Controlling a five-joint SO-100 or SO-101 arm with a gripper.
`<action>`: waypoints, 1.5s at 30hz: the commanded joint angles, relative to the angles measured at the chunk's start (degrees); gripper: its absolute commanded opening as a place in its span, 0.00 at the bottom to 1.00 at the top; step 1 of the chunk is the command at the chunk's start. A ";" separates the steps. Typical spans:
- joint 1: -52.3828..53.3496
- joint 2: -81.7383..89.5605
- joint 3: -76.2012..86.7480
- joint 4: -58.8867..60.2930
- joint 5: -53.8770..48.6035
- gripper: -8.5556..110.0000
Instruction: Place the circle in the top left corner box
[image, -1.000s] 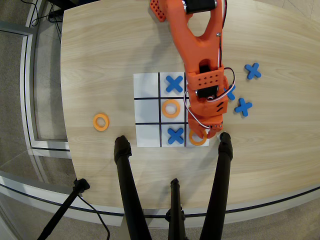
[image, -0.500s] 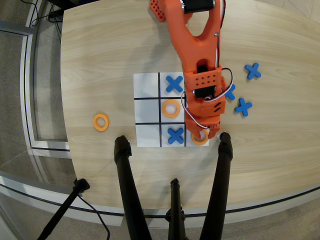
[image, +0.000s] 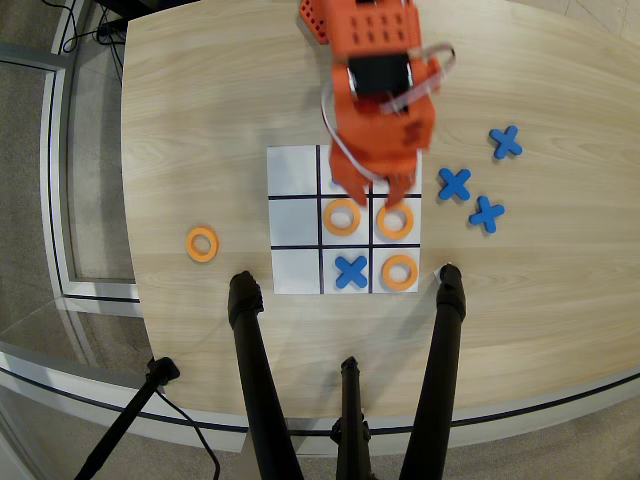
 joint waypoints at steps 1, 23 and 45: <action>3.08 26.19 11.43 12.74 -2.90 0.15; 60.29 60.73 39.11 31.29 -9.14 0.07; 98.96 60.64 39.11 31.82 -8.96 0.07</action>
